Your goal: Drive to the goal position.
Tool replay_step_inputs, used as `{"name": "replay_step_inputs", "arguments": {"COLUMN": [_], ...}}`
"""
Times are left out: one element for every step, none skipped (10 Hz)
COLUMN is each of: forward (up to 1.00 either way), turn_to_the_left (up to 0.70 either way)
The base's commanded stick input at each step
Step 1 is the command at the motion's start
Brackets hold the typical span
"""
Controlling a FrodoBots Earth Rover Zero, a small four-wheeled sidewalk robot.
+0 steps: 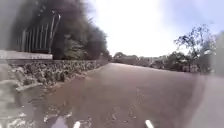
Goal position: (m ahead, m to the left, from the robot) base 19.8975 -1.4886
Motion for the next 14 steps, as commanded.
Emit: {"name": "replay_step_inputs", "arguments": {"forward": [0.85,0.85,0.85,0.85,0.85,0.85,0.85,0.85,0.85,0.85,0.85,0.85,0.85,0.85], "turn_to_the_left": [0.0,0.0,0.0,0.0,0.0,0.0,0.0,0.0,0.0,0.0,-0.34,-0.34,-0.34,-0.31]}}
